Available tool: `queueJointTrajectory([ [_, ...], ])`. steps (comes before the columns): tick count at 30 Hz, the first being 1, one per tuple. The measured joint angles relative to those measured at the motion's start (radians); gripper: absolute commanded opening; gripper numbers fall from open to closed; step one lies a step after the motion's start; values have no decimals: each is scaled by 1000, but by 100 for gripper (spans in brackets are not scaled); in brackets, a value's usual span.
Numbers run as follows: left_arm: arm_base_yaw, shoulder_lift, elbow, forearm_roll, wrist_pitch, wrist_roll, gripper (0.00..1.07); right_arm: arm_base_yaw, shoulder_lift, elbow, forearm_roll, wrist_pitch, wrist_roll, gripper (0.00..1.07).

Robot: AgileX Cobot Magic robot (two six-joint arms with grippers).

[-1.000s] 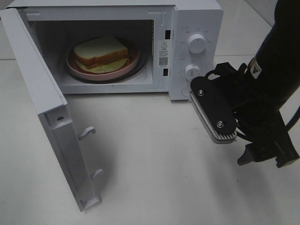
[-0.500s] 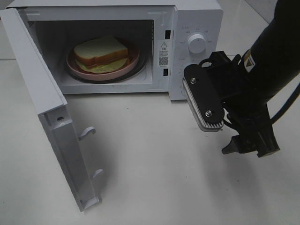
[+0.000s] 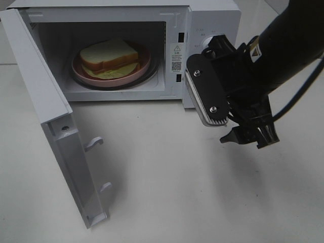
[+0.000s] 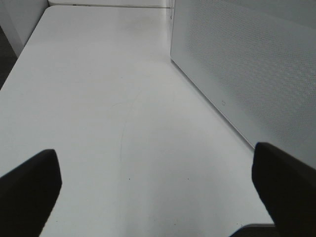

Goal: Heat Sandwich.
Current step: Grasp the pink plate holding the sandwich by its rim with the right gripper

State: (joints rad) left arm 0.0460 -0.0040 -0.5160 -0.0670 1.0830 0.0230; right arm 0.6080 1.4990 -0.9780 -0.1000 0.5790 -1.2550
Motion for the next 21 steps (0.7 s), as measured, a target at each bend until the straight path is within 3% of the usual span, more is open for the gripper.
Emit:
queueJointTrajectory([
  [21,0,0,0,0,0,0,98,55,251,-275,-1,-39,-1,88],
])
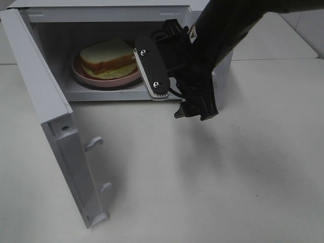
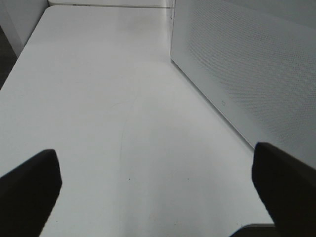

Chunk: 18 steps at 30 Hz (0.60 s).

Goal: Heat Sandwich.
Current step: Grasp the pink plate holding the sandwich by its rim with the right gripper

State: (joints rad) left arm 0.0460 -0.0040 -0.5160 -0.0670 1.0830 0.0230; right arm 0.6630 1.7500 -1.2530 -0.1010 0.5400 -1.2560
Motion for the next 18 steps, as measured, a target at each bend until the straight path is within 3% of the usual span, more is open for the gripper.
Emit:
queueJointTrajectory([
  [18,0,0,0,0,0,0,98,3,224,-205,1,-57,0,86],
])
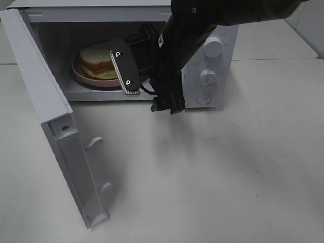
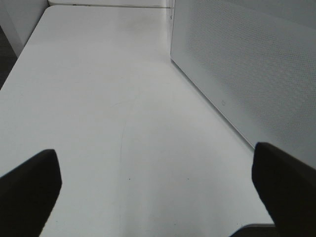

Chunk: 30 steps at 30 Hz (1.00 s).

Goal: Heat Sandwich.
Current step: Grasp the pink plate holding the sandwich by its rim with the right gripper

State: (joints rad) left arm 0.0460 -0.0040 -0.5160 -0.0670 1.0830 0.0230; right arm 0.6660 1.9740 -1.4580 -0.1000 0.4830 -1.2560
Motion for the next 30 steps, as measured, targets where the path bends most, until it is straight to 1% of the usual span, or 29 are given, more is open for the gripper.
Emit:
queueJointTrajectory([
  [4,0,0,0,0,0,0,98,0,59,-72,0,-24,0,85],
  [6,0,0,0,0,0,0,98,0,72,-85,0,-27,1,85],
  [7,0,0,0,0,0,0,98,0,97,-114,0,-32,1,85],
  [16,0,0,0,0,0,0,98,0,191,-208,0,-44,1,85],
  [18,0,0,0,0,0,0,98,0,221,-246,0,-43,1,84],
  [20,0,0,0,0,0,0,98,0,232,-257,0,-44,1,84],
  [21,0,0,0,0,0,0,98,0,254,-286,0,-42,1,84],
  [24,0,0,0,0,0,0,98,0,271,-313,0,-40,1,84],
  [25,0,0,0,0,0,0,98,0,290,-343,0,-38,1,84],
  [30,0,0,0,0,0,0,98,0,338,-398,0,-27,8,84],
])
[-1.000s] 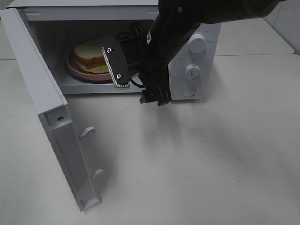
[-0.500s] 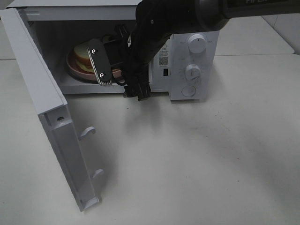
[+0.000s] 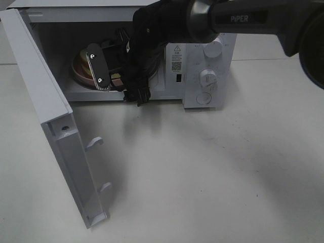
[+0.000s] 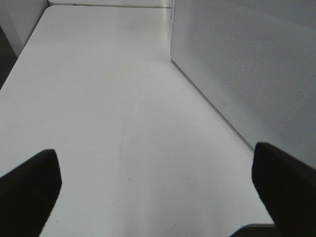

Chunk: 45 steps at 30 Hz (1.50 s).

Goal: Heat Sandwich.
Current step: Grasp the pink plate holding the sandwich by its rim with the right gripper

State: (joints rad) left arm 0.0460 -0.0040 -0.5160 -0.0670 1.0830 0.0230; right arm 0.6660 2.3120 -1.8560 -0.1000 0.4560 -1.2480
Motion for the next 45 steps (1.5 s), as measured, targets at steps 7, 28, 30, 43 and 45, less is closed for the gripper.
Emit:
queueJointTrajectory([
  [7,0,0,0,0,0,0,98,0,59,-85,0,42,26,82],
  [28,0,0,0,0,0,0,98,-6,190,-236,65,71,18,78],
  [30,0,0,0,0,0,0,98,-7,192,-236,71,63,15,77],
  [43,0,0,0,0,0,0,98,-11,214,-245,124,15,-7,9],
  [45,0,0,0,0,0,0,98,-11,207,-247,133,34,-7,0],
])
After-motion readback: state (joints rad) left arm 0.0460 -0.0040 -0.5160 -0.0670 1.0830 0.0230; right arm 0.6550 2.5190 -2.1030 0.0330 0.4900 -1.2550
